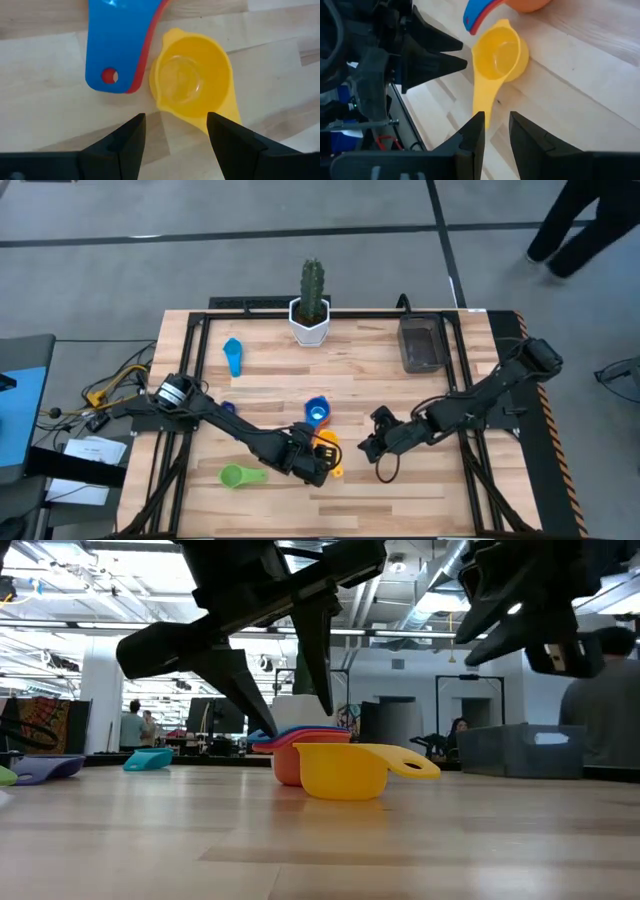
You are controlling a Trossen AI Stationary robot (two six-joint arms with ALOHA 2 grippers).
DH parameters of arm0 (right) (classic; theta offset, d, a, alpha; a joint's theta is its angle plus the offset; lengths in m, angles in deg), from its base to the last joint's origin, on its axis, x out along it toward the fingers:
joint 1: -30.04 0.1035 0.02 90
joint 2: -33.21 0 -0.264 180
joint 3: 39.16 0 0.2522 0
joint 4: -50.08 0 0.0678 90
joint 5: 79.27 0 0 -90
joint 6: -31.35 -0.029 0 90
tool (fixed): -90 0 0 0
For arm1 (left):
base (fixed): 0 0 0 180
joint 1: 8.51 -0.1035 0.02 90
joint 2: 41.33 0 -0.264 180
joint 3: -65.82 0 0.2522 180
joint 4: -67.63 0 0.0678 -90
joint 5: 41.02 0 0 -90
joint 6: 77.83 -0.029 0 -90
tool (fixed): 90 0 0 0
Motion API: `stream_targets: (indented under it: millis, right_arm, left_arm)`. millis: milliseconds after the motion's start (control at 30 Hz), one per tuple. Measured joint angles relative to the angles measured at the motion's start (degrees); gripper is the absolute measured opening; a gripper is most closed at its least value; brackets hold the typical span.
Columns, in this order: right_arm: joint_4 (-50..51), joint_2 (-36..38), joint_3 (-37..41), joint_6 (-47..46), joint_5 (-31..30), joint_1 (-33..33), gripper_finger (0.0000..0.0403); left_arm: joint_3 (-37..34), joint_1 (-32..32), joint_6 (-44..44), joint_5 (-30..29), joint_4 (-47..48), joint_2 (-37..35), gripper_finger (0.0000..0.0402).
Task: Nest measuring cups in basket
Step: Stack the yellow measuring cup on top of the blue measuring cup
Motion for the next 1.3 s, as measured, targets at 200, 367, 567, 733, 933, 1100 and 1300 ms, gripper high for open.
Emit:
stream_targets:
  millis: [200,367,567,733,933,1100,1300]
  right_arm:
    - [-1.3,-3.2,0.0,-0.4,-0.3,-1.2,0.0106]
    - [-1.9,-5.7,0.0,0.9,-0.5,-2.6,0.0098]
    - [-7.0,-9.5,0.0,3.1,2.4,-5.2,0.0097]
    - [-4.8,-9.1,0.0,2.3,2.0,-5.3,0.0097]
    - [-5.8,-8.9,0.0,3.7,1.7,-5.4,0.0097]
    - [-5.8,-8.9,0.0,3.7,1.8,-4.5,0.0097]
    - [-6.0,-8.9,0.0,3.7,2.3,-3.6,0.0097]
  left_arm:
    - [0.0,0.2,-0.2,0.3,-0.1,0.0,0.0199]
    - [0.0,0.5,-0.2,1.0,0.2,0.0,0.0199]
    - [0.0,0.1,0.0,-0.6,-0.5,0.0,0.0199]
    - [0.0,-0.3,3.2,-1.6,-1.2,1.8,0.0199]
    - [0.0,-0.5,4.0,3.7,-2.9,4.9,0.0199]
    - [0.1,-1.0,4.3,2.9,-3.2,4.8,0.0199]
    - [0.1,-1.4,3.6,3.9,-2.8,4.8,0.0183]
